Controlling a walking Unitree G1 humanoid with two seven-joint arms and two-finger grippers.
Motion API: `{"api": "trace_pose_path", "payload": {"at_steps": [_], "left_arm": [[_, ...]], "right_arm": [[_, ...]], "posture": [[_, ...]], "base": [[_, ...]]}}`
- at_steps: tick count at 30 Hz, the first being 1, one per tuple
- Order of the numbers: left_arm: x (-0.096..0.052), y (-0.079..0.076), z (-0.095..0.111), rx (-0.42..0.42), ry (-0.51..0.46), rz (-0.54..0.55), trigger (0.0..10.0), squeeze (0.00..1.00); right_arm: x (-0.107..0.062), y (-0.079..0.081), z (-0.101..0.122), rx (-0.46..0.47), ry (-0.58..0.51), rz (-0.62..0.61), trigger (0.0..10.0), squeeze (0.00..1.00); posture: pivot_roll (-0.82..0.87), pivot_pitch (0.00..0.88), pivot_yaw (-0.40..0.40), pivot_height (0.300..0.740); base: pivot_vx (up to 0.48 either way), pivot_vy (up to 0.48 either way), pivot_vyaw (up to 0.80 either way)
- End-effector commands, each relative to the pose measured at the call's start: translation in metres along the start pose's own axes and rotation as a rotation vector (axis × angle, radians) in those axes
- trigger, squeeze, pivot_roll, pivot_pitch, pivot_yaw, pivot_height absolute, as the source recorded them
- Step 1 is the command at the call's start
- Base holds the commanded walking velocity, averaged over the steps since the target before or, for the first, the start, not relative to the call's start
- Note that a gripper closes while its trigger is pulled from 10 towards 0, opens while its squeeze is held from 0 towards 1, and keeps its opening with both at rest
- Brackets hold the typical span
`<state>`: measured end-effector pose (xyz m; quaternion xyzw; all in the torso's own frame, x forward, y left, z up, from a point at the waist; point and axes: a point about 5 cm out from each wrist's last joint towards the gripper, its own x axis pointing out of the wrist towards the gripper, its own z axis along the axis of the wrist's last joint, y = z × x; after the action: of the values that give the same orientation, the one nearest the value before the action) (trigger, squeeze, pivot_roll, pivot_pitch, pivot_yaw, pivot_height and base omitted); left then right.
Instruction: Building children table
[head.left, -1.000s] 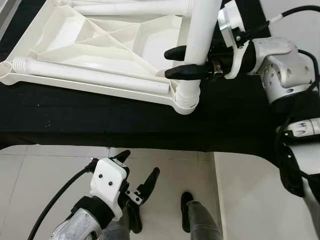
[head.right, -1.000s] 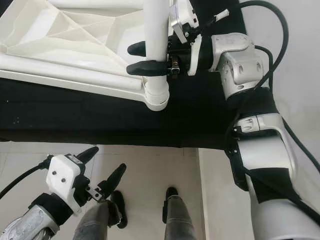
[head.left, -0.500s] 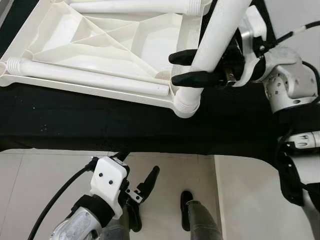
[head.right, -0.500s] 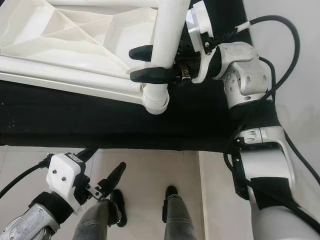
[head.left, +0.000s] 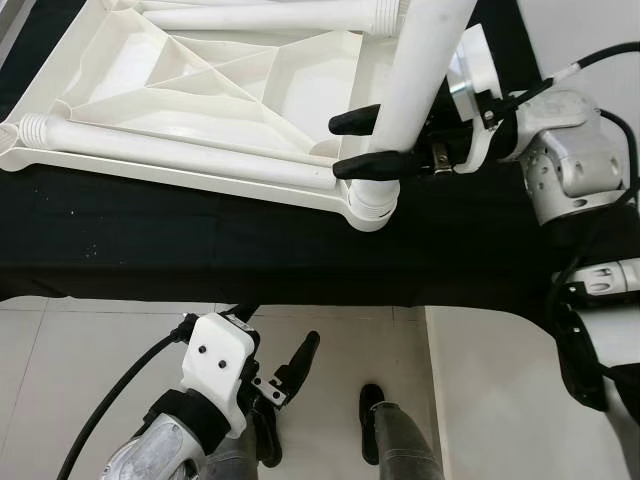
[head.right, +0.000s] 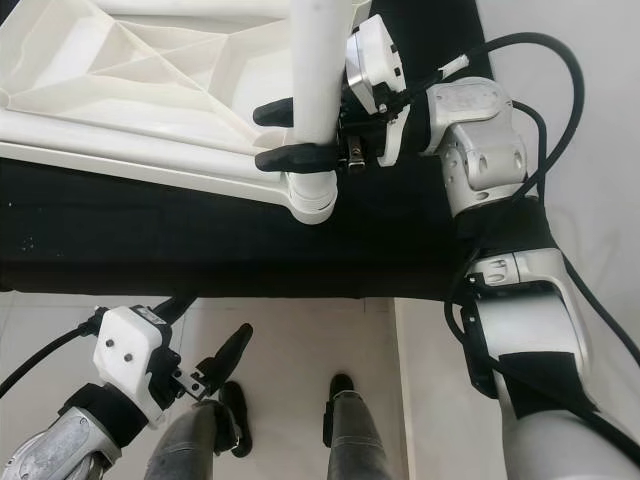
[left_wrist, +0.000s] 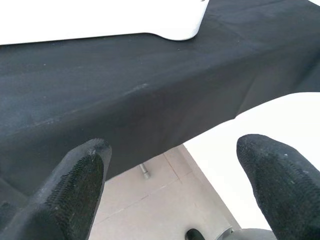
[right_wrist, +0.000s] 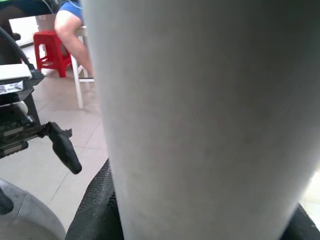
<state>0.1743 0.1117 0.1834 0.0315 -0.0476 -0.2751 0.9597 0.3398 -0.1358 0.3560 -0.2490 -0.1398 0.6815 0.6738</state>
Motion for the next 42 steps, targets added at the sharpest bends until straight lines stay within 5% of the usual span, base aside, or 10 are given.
{"api": "trace_pose_path", "payload": {"at_steps": [1,17,31,36,38,42], "left_arm": [[-0.002,-0.002,-0.007,-0.015,0.027,0.005,10.0,0.00],[-0.002,-0.002,-0.008,-0.014,0.029,0.007,10.0,0.00],[-0.001,-0.001,-0.008,-0.013,0.028,0.008,10.0,0.00],[0.000,0.000,-0.008,-0.012,0.028,0.006,10.0,0.00],[0.001,0.000,-0.009,-0.011,0.028,0.005,10.0,0.00],[0.001,0.001,-0.009,-0.009,0.028,0.007,10.0,0.00]], "right_arm": [[0.004,0.011,-0.031,0.135,0.115,0.055,10.0,0.00],[0.011,-0.002,-0.045,0.247,0.196,-0.114,10.0,0.00],[-0.002,0.005,-0.056,0.316,0.183,-0.304,10.0,0.00],[-0.010,0.004,-0.058,0.338,0.150,-0.408,10.0,0.00],[-0.016,0.003,-0.050,0.361,-0.002,-0.466,10.0,0.00],[-0.017,0.009,-0.047,0.374,-0.101,-0.452,10.0,0.00]], "posture": [[-0.01,0.440,-0.012,0.740],[-0.01,0.426,-0.009,0.740],[-0.01,0.425,-0.006,0.740],[-0.01,0.426,-0.001,0.740],[-0.01,0.424,-0.001,0.740],[-0.01,0.422,0.000,0.740]], "base": [[0.000,0.000,0.00],[0.000,0.000,0.00],[0.000,0.000,0.00],[0.000,0.000,0.00],[0.000,0.000,0.00],[0.000,0.000,0.00]]}}
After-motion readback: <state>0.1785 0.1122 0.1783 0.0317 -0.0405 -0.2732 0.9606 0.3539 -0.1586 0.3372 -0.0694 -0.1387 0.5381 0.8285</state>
